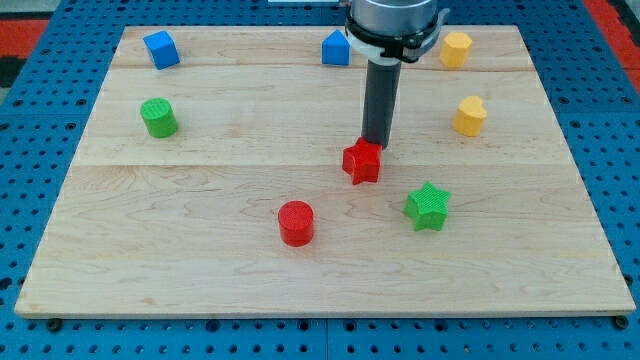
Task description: Push the green star towards the center of the board
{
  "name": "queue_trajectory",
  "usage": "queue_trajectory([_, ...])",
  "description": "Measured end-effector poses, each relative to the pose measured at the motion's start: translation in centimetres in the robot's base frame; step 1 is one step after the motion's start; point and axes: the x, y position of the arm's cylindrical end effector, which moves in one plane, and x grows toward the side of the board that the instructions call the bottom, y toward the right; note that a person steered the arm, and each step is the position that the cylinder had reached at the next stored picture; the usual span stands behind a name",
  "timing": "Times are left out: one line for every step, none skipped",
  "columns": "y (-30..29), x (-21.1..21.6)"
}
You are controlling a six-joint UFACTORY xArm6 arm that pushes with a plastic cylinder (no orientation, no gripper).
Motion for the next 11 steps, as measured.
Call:
queue_trajectory([-1.3, 3.1])
queue_trajectory([-2.6, 3.2])
queue_trajectory([-2.4, 3.2])
queue_trajectory([1.7, 1.6])
queue_trajectory([11.0, 1.7])
queue_trajectory([14.9, 6.5])
queue_trajectory([13.9, 11.3])
queue_trajectory([9.2, 11.7])
queue_trajectory([2.9, 11.3])
queue_trajectory([3.4, 7.4])
queue_trajectory([5.7, 4.8])
